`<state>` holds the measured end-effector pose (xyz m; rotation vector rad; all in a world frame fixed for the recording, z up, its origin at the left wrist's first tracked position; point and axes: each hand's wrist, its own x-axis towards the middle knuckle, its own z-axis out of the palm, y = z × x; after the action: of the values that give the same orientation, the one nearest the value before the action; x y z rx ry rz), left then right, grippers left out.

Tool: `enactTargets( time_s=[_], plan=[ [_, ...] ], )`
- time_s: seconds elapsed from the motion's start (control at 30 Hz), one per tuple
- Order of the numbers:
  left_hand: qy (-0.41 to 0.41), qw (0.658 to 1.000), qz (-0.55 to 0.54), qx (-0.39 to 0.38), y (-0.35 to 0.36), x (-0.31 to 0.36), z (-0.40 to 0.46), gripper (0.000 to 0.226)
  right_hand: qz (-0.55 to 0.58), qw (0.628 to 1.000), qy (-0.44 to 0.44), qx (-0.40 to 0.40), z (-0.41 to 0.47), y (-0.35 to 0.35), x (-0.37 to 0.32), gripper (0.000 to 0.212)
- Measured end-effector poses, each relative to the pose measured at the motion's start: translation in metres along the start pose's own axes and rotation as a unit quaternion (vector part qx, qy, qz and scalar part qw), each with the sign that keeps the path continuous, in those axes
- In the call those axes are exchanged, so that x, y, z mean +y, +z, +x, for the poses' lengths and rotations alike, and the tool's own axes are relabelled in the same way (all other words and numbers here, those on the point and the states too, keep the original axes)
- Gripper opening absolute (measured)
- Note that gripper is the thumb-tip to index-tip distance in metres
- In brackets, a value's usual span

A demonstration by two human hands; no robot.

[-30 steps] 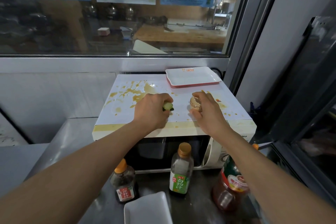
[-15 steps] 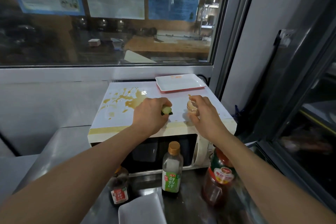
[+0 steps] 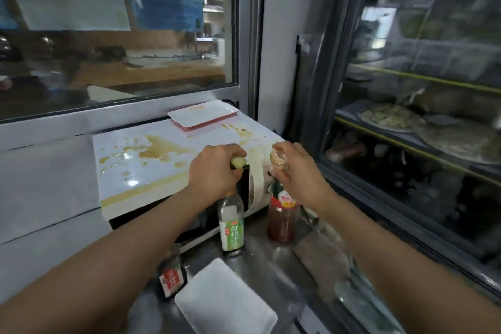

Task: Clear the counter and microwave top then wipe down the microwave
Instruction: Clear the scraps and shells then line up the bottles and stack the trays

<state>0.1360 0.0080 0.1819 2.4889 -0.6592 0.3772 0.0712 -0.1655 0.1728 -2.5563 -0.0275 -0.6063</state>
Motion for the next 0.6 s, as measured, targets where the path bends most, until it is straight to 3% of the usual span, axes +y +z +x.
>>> enactTargets(
  time_s=[0.3,0.6],
  plan=[
    [0.123,0.987,-0.073,-0.073,0.016,0.059,-0.065,0.031,-0.05,0.991,0.099,0.079,-0.129,-0.047,-0.014,0.041],
    [0.259,0.942,-0.14,-0.164,0.052,0.178,-0.129,0.031,-0.132,0.948,0.253,0.139,-0.262,-0.13,-0.007,0.043]
  ],
)
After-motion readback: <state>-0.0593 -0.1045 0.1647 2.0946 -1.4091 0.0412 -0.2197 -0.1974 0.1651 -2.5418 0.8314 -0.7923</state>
